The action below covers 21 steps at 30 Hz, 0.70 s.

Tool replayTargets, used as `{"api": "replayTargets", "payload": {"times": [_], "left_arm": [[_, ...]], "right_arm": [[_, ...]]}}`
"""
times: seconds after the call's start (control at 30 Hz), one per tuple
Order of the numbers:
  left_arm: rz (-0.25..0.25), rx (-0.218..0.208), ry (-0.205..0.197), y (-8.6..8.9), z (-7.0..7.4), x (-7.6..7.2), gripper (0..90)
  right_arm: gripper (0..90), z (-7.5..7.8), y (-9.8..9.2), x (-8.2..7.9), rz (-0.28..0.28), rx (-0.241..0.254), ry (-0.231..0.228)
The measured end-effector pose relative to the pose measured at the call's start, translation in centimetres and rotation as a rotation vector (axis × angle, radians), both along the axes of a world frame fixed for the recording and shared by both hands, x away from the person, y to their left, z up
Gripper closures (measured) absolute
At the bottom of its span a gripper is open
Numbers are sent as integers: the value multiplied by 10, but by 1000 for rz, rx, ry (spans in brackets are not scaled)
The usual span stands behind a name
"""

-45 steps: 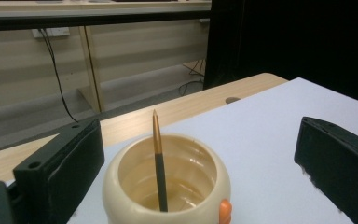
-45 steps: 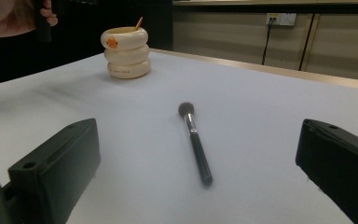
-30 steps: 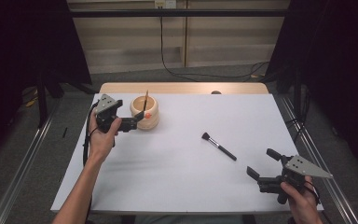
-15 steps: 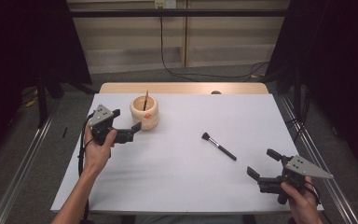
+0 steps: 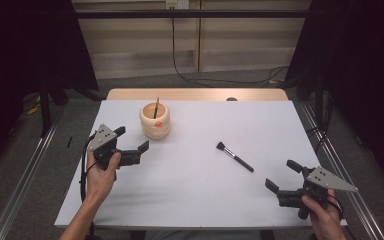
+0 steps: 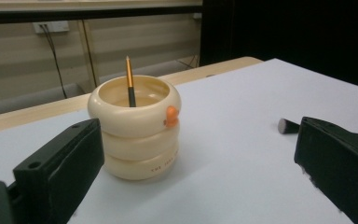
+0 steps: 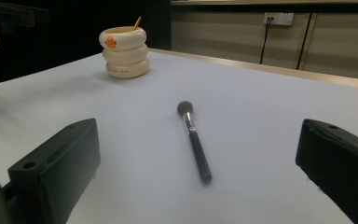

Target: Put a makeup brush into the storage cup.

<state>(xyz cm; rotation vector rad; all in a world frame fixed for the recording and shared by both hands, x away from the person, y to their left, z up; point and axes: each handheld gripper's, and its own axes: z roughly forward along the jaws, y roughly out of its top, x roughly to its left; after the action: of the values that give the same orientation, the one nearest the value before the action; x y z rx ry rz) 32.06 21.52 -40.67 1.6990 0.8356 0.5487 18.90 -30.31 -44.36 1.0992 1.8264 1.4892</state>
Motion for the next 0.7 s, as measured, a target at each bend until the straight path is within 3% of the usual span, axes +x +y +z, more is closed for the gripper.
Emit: {"api": "replayTargets", "payload": {"times": [0.07,0.23,0.33,0.57,0.63,0.7], "left_arm": [[24,8,-14,0,-1,-5,16],[30,18,-20,2,-6,-18,16],[25,-30,0,5,-8,-28,18],[14,-24,-13,7,-11,-44,17],[6,-61,12,11,-13,-51,20],[15,-57,11,12,-15,-54,21]], "right_arm": [[0,0,0,0,0,-3,0],[0,0,1,0,2,-1,0],[0,0,1,1,-1,3,0],[0,0,0,1,-9,3,2],[0,0,1,1,-13,5,4],[0,0,0,1,-15,3,4]]}}
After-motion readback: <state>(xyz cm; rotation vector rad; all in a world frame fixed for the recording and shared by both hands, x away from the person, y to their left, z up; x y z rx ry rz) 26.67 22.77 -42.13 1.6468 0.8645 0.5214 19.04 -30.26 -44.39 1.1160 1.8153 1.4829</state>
